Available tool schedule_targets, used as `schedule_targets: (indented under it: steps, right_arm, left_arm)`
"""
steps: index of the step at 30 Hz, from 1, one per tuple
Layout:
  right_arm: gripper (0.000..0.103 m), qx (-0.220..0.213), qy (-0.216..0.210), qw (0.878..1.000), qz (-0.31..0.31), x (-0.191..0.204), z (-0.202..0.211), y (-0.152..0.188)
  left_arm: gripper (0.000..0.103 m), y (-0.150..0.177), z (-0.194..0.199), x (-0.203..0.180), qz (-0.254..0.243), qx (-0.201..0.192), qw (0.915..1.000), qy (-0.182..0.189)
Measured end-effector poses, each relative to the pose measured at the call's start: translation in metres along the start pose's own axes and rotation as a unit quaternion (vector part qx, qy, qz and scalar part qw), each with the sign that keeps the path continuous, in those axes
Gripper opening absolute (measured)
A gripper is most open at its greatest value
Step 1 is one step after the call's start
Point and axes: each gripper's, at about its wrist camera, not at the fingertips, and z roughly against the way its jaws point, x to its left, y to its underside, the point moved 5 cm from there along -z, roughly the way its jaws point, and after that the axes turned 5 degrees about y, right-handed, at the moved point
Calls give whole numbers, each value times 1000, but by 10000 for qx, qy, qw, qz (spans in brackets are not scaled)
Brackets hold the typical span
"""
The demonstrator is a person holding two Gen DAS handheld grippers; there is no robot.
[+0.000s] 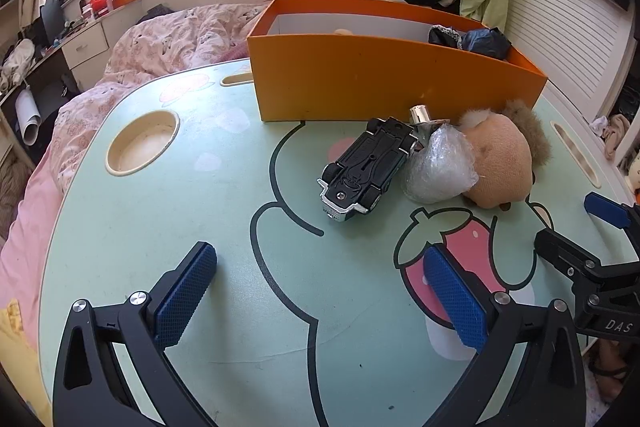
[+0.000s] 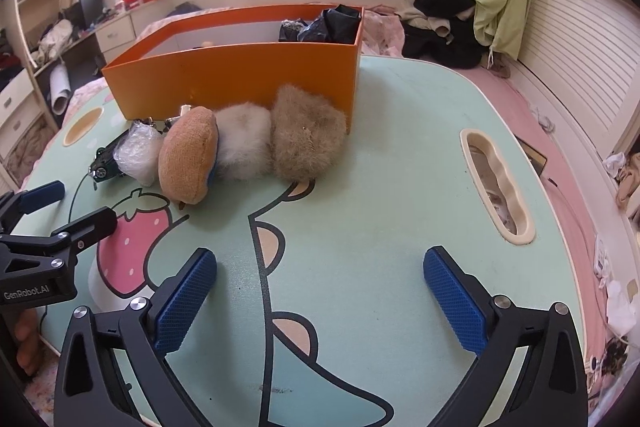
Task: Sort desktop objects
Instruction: 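Grasp the black toy car on the table with the left gripper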
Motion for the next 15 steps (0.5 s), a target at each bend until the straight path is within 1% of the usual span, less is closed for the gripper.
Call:
schedule_targets:
  steps: [2, 6, 8, 9, 10, 11, 12, 14, 15]
  right_arm:
    - [103, -3, 1, 10000, -2, 0, 0, 0]
    - [103, -20, 6, 10000, -32, 0, 1, 0]
    - [103, -24, 6, 10000, -32, 0, 2, 0]
    - [103, -32, 13, 10000, -41, 0, 2, 0]
    - [103, -31, 13, 10000, -44, 0, 2, 0]
    - [103, -30, 14, 10000, -45, 0, 2, 0]
    - [103, -30, 13, 10000, -47, 0, 3, 0]
    - [103, -32, 13, 10000, -47, 0, 2, 0]
    - [103, -41, 20, 10000, -57, 0, 2, 0]
  left_arm:
    - [103, -1, 1, 0, 13, -12, 10000, 31]
    - [103, -5, 7, 4, 153, -110, 9990, 403]
    - [103, -7, 9, 7, 247, -154, 9982, 517]
    - [102, -10, 9, 8, 254, -172, 9978, 582]
    - [97, -13, 11, 8, 232, -202, 9976, 621]
    - [94, -18, 13, 8, 166, -249, 9976, 619]
    - [88, -23, 14, 8, 44, -293, 9980, 557]
    - [87, -35, 12, 5, -357, -307, 9985, 273]
    - [87, -39, 8, 3, -615, -223, 9978, 89]
